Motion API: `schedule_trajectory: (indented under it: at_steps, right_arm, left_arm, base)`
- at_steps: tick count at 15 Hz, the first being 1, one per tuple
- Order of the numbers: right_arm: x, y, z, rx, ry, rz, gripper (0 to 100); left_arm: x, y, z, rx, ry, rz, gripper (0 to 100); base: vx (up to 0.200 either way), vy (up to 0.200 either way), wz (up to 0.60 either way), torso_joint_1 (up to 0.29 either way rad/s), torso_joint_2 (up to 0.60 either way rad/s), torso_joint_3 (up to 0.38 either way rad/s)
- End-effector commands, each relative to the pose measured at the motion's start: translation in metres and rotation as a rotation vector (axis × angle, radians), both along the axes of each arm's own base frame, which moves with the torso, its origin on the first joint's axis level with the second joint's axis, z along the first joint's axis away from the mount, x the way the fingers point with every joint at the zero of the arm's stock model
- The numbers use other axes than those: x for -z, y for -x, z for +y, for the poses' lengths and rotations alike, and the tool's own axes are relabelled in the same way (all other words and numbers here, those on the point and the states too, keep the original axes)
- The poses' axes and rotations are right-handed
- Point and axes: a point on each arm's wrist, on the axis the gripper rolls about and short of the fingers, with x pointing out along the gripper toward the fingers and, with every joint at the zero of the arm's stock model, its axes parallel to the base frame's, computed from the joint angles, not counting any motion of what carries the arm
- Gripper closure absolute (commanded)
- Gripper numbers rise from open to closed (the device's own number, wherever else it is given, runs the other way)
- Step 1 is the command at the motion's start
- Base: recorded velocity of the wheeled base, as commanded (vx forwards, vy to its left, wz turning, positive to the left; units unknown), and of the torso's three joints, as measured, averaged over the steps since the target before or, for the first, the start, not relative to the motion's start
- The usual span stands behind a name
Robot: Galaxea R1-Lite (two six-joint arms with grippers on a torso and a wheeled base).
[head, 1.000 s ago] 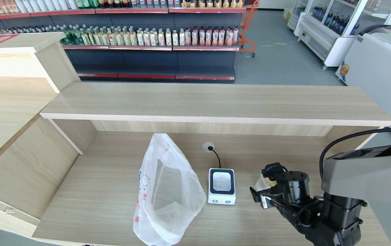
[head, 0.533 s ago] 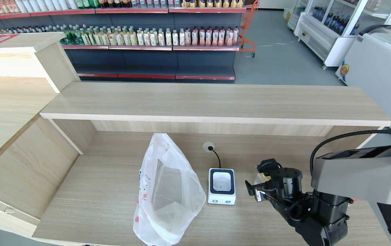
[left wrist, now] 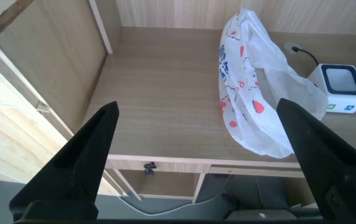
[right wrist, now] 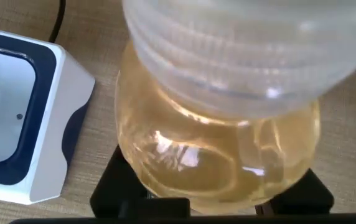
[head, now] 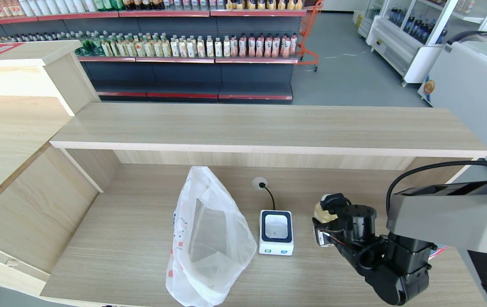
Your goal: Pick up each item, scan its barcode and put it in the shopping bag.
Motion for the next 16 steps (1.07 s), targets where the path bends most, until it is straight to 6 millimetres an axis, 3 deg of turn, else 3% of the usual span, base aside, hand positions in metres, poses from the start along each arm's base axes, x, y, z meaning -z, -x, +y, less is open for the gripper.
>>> schedule_trajectory:
  at_steps: [1,9,12,14,15,16]
  right_arm:
    - [-0.001,-0.001,0.0,0.002,0.005,-0.002,100]
    - [-0.01,0.002,-0.005,-0.013,-0.008,-0.023,100]
    - [-0.06,0.005,-0.023,-0.112,-0.12,-0.078,100]
    - [-0.121,0.024,-0.053,-0.335,-0.277,0.015,100]
    - [-0.141,0.035,-0.063,-0.437,-0.345,0.059,100]
    - [-0.148,0.04,-0.067,-0.483,-0.373,0.078,100]
  left_arm:
    - [0.0,0.0,0.0,0.0,0.0,-0.001,0]
    - [0.0,0.0,0.0,0.0,0.0,-0.001,0]
    - [0.0,0.0,0.0,0.0,0.0,-0.001,0]
    - [0.0,0.0,0.0,0.0,0.0,-0.001,0]
    - [0.0,0.0,0.0,0.0,0.0,0.001,0]
    - [0.0,0.0,0.0,0.0,0.0,-0.001,0]
  base:
    - [0.0,0.0,0.0,0.0,0.0,0.0]
    - [0.0,0.0,0.0,0.0,0.0,0.0]
    - [0.0,0.0,0.0,0.0,0.0,0.0]
    - [0.0,0.0,0.0,0.0,0.0,0.0]
    - [0.0,0.0,0.0,0.0,0.0,0.0]
    - [0.0,0.0,0.0,0.0,0.0,0.0]
